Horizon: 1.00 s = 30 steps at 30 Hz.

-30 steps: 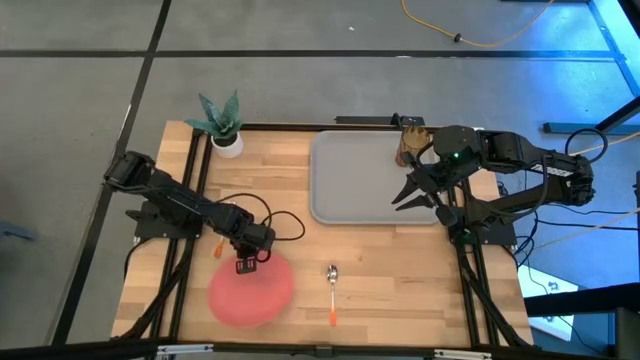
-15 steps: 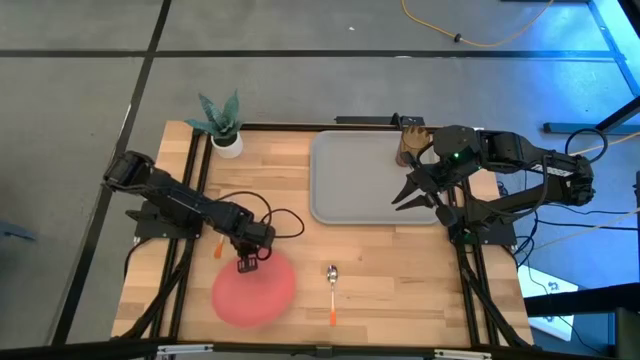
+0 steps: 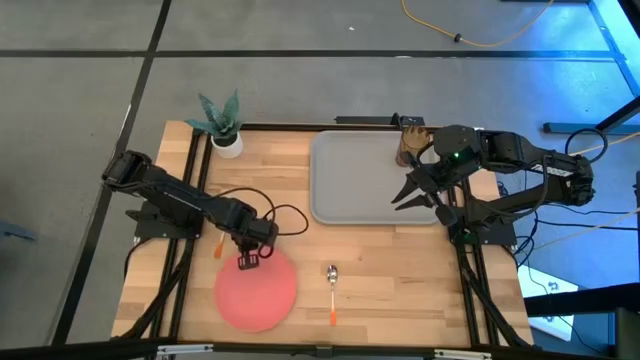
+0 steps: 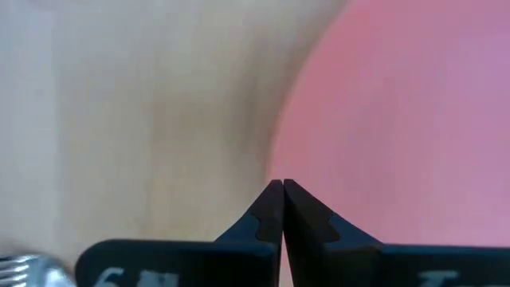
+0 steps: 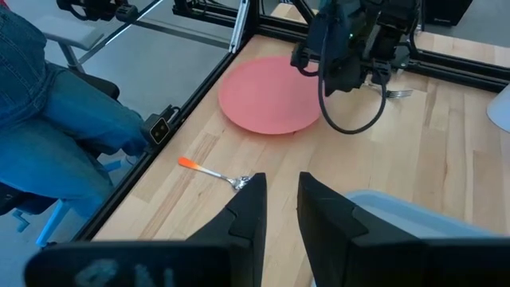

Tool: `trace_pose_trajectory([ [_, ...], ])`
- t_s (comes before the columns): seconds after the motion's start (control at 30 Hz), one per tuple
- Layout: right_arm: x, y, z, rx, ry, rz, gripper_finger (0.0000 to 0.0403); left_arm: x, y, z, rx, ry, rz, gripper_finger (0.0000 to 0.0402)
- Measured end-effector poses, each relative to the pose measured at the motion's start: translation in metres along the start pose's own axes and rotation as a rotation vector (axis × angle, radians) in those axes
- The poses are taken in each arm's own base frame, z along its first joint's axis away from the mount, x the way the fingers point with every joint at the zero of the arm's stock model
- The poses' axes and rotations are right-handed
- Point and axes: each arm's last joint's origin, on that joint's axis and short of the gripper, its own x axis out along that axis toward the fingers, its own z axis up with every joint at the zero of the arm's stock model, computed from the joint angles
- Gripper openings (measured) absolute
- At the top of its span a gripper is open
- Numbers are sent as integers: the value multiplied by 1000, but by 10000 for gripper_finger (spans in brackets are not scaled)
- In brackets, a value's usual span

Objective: Pick and place plate/cup/fork/spoon on tray
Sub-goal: Put the pink plate on the gray serving tray to the bottom left of the orange glass

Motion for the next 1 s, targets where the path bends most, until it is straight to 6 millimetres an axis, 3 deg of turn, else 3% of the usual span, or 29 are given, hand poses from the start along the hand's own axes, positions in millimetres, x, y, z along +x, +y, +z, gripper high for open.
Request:
trace_pose_trajectory([
  [0.43,0,-1,2,-11,-23,-7,73,-6,-19,0,-181,108,-264,40],
  [0.77,0,-1,2,-11,-22,-6,73,-6,-60,-20,48,136,-406,46],
  [1.0,0,-1,3,-13,-26,-7,73,-6,-102,-47,174,-29,-385,48],
])
